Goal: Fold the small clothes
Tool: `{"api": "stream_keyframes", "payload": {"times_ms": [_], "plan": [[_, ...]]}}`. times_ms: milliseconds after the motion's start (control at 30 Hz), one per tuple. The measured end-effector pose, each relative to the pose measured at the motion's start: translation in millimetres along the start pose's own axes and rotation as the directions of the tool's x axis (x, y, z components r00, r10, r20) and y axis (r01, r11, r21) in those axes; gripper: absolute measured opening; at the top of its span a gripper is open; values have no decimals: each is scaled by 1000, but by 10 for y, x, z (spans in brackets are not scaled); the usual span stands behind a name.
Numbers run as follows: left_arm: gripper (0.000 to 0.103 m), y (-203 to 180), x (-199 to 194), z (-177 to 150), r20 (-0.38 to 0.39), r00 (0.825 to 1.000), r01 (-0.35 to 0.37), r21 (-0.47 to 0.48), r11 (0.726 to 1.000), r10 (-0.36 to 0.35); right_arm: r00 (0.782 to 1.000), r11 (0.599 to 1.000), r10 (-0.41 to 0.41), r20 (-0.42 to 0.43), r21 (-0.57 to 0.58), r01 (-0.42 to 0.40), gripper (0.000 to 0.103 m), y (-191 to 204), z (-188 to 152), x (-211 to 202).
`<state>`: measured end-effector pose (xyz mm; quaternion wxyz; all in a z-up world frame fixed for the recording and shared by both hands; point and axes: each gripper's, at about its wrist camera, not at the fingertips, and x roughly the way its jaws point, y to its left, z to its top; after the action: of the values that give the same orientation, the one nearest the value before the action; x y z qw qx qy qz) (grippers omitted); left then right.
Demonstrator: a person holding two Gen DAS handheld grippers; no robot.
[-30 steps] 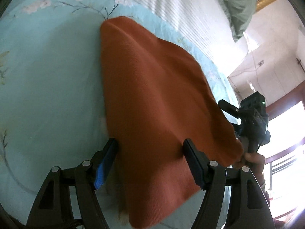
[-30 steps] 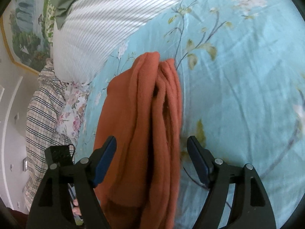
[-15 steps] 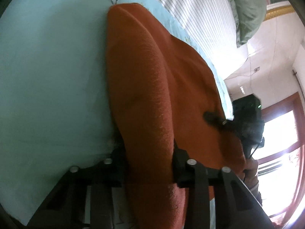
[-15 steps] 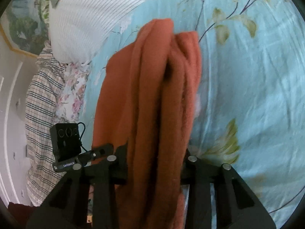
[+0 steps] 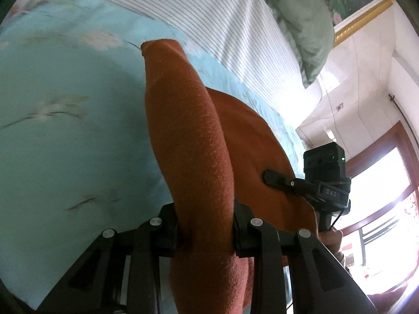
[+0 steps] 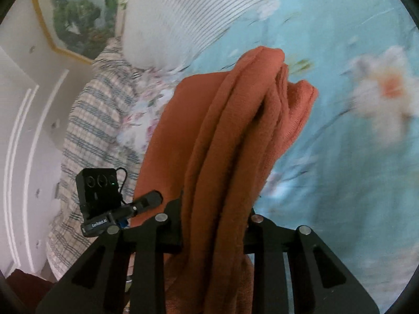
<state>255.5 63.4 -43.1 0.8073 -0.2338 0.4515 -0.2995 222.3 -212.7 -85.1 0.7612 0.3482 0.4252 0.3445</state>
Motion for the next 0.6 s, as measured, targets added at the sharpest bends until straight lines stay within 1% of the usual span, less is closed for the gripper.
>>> {"api": "stream_keyframes", "payload": {"times_ms": [100,167,200,233,267,300,333,367,400,433,500,533,600], "plan": [[29,143,-265,-59,10,999,-37,-9,999,37,999,1000,31,-40,4,-31,28,100,-122,324],[29,272,-375,-140,9,997,-71,-16,997,71,997,1000,26,-74,16,-25,28,93,-202,528],[29,350,-392,-189,4,996,-87,-23,996,87,996,1000,10,-91,17,-8,28,88,-242,616],[30,419,-395,-231,-6,995,-105,-32,994,105,994,1000,-22,-104,15,24,28,77,-288,697],[31,510,-395,-273,-23,990,-136,-44,990,136,992,998,-64,-107,6,65,30,69,-327,742],[34,577,-366,-318,-37,984,-178,-43,983,176,991,997,-82,-108,1,83,32,51,-339,753],[39,630,-360,-369,-41,978,-207,-35,978,205,990,995,-96,-105,5,97,33,37,-373,750],[42,646,-363,-403,-38,975,-219,-33,975,218,990,995,-102,-99,11,104,36,33,-385,739],[48,645,-369,-424,-29,975,-222,-40,974,221,989,993,-116,-91,13,118,40,34,-403,724],[50,649,-371,-436,-23,975,-222,-50,974,222,987,990,-137,-87,15,139,43,35,-424,699],[52,674,-414,-483,-11,974,-226,-60,972,226,983,985,-167,-74,19,169,52,39,-441,636],[53,666,-430,-490,-4,972,-235,-61,970,235,979,980,-197,-58,14,198,54,61,-457,572],[54,641,-473,-491,7,967,-254,-56,966,254,967,968,-251,-28,10,252,64,89,-456,469]]}}
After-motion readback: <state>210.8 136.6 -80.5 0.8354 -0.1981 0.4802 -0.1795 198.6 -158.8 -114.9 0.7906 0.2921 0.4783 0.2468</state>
